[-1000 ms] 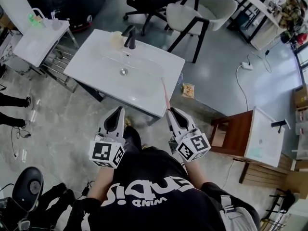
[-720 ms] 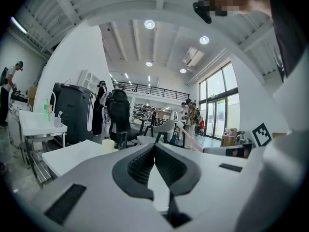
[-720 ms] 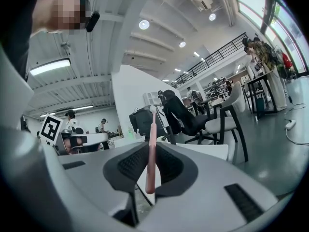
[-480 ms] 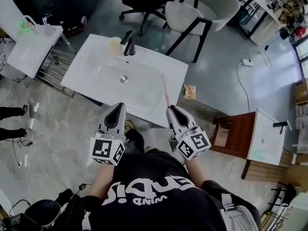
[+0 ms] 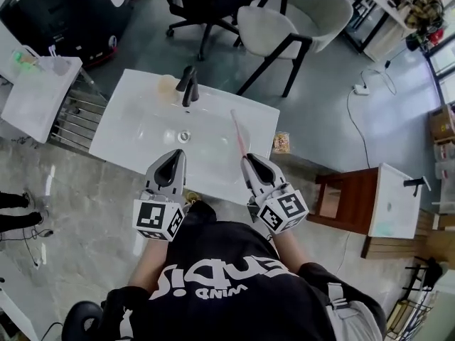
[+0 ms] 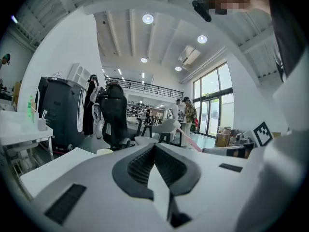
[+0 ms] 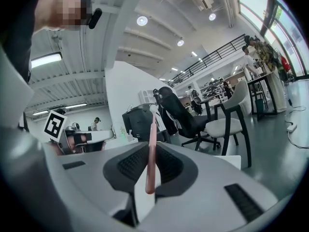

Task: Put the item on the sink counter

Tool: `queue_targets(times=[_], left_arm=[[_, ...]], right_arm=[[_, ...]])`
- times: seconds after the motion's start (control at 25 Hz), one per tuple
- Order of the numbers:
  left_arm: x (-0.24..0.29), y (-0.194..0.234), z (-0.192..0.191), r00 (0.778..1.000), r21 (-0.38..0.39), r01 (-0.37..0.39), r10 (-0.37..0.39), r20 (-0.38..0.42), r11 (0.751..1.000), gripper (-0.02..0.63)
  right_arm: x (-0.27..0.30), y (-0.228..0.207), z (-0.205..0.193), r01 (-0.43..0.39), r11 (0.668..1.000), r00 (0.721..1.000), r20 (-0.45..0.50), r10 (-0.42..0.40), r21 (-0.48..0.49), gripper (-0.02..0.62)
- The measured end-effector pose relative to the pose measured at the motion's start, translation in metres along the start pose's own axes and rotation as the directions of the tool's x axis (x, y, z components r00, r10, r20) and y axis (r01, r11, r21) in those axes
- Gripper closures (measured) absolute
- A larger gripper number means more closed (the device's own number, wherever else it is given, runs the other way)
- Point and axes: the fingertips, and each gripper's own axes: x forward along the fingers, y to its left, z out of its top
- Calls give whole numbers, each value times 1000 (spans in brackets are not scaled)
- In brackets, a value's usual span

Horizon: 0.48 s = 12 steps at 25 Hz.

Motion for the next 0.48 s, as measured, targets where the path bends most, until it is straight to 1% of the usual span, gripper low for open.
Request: queue_targets(times=[0.28,0.48], left_arm=[[34,32,11,997,19,78,-77,-24,997,585],[47,50,17,992,15,126,-126,-32,992,584]], right_arm=[[44,-2,11,52,999,998,20,-52,8,535],[69,-1,15,94,996,995,22,-94,12,535]])
